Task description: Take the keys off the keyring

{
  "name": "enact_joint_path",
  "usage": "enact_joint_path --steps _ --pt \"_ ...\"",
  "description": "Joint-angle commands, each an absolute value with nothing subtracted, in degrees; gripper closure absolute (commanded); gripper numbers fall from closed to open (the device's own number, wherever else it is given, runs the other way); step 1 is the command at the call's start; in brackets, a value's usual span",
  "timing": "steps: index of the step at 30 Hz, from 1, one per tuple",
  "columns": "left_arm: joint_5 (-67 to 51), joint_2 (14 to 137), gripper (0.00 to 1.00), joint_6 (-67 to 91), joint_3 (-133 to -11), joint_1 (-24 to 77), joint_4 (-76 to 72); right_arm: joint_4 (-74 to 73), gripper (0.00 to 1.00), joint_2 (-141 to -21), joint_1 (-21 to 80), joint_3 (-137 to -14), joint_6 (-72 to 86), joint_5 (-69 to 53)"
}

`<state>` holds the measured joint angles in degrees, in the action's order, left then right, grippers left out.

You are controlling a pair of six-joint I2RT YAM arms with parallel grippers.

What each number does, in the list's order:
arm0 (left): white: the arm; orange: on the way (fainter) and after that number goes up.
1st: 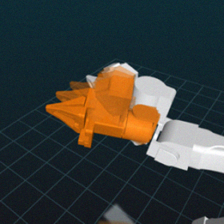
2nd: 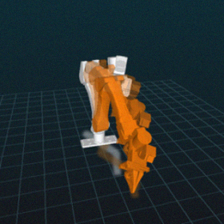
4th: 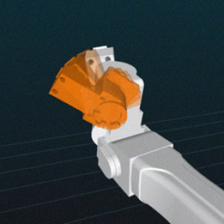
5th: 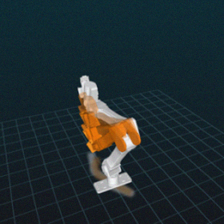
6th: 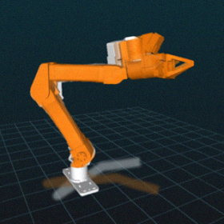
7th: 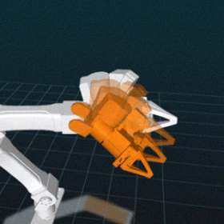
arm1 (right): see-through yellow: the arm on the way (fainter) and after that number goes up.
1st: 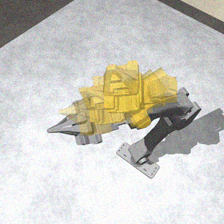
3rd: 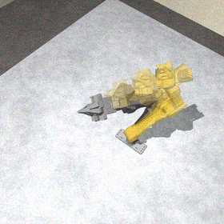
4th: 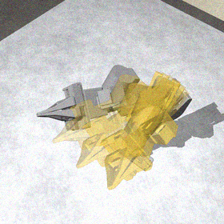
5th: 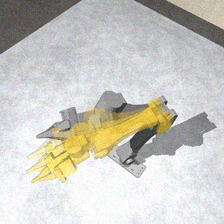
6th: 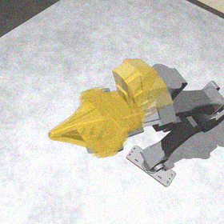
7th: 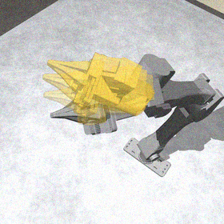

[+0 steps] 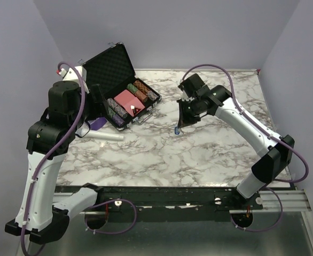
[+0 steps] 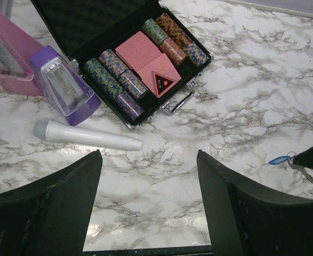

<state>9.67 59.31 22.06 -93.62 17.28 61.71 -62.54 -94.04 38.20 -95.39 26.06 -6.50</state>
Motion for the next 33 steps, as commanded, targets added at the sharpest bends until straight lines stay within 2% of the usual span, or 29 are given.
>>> enact_joint_path --steps 1,6,11,14,17,21,33 --pt "4.41 56.25 0.22 19.42 -93.16 17.49 57.92 -58.64 0.99 -88.09 38.5 -94.13 28.13 -9.39" --pt "-12.18 53.35 0.2 17.05 -92.9 17.49 52.22 -39.75 0.99 -77.26 38.5 -87.98 24.18 -21.86" --pt "-32.74 56.77 0.25 18.01 -98.25 17.58 50.46 -39.64 0.99 -80.76 38.41 -92.45 20.83 -37.94" --pt "-41.82 59.67 0.28 18.72 -103.08 17.93 50.71 -34.04 0.99 -79.64 38.5 -90.98 23.54 -45.94" --pt "-46.39 60.38 0.31 20.12 -103.01 18.89 48.7 -29.19 0.99 -78.4 38.41 -89.56 26.53 -51.58" --pt "-48.78 61.43 0.38 20.83 -100.64 19.86 49.74 -24.89 0.99 -79.1 38.5 -89.74 30.14 -56.24" --pt "-51.95 63.63 0.44 21.71 -99.75 24.69 50.71 -12.67 0.99 -80.24 38.58 -89.47 40.77 -64.42"
